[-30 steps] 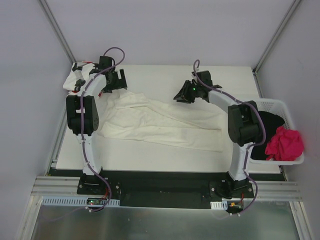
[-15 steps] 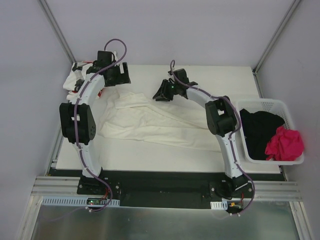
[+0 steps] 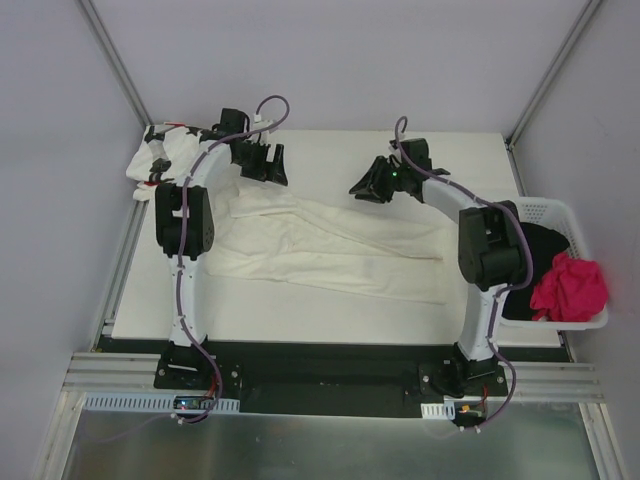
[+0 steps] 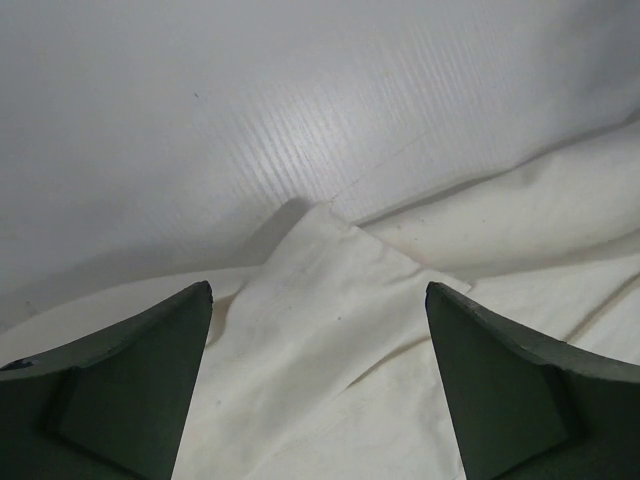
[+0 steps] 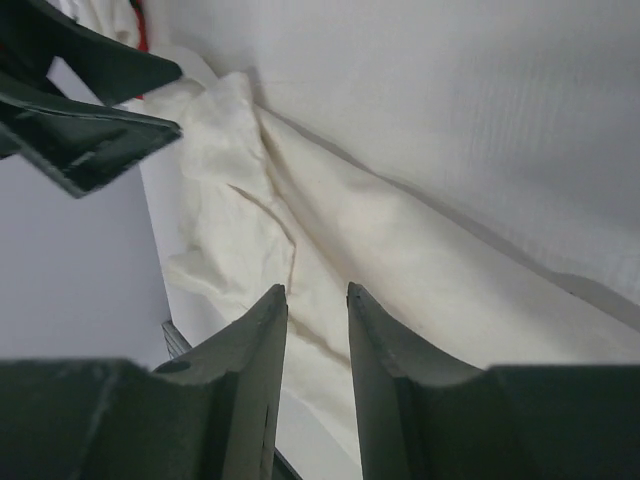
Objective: Fold and stack the t-shirts
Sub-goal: Fold the other side of the tshirt into a rectangle
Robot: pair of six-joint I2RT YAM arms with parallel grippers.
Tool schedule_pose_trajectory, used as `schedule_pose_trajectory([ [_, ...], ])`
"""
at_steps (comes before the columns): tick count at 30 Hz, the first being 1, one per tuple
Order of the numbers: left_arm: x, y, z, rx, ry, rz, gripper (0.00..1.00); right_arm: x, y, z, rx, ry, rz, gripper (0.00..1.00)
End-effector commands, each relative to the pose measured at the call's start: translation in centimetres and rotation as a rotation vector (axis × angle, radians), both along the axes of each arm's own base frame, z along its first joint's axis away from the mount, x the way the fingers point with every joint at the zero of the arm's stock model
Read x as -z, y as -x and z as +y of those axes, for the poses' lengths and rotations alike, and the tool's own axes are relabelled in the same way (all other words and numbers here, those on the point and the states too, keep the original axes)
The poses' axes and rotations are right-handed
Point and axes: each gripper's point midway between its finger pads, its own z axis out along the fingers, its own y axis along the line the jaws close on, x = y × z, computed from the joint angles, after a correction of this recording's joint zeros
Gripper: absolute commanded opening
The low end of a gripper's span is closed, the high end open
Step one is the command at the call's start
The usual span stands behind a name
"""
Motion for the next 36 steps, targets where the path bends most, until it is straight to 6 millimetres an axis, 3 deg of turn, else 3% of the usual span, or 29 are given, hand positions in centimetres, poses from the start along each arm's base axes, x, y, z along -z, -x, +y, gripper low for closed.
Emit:
schedule_pose_trajectory([
  [1, -1.3, 0.9, -0.8, 0.153, 0.015, -0.037, 0.87, -7.7, -0.3, -1.4, 0.010, -0.060, -0.200, 0.34],
  [4, -0.2, 1.2, -0.7, 0.163, 0.003, -0.008, 0.87, -9.1, -0.3, -2.3, 0.028, -0.073, -0.238, 0.33],
  [11, 0.7, 1.0, -1.0, 0.165, 0.019, 0.017, 0.87, -9.5, 0.0, -3.0, 0.040, -0.081, -0.243, 0.34],
  [21, 0.8, -1.0, -1.8, 0.133, 0.007, 0.004, 0.86, -10.2, 0.0, -4.1, 0.067, -0.092, -0.257, 0.34],
  [29, 1.7, 1.0, -4.0, 0.188, 0.002, 0.063, 0.80, -10.6, -0.2, -5.0, 0.088, -0.101, -0.263, 0.34],
  [36, 2.7, 2.7, -4.5, 0.197, -0.015, 0.122, 0.80, -10.6, -0.3, -5.2, 0.090, -0.113, -0.261, 0.34],
])
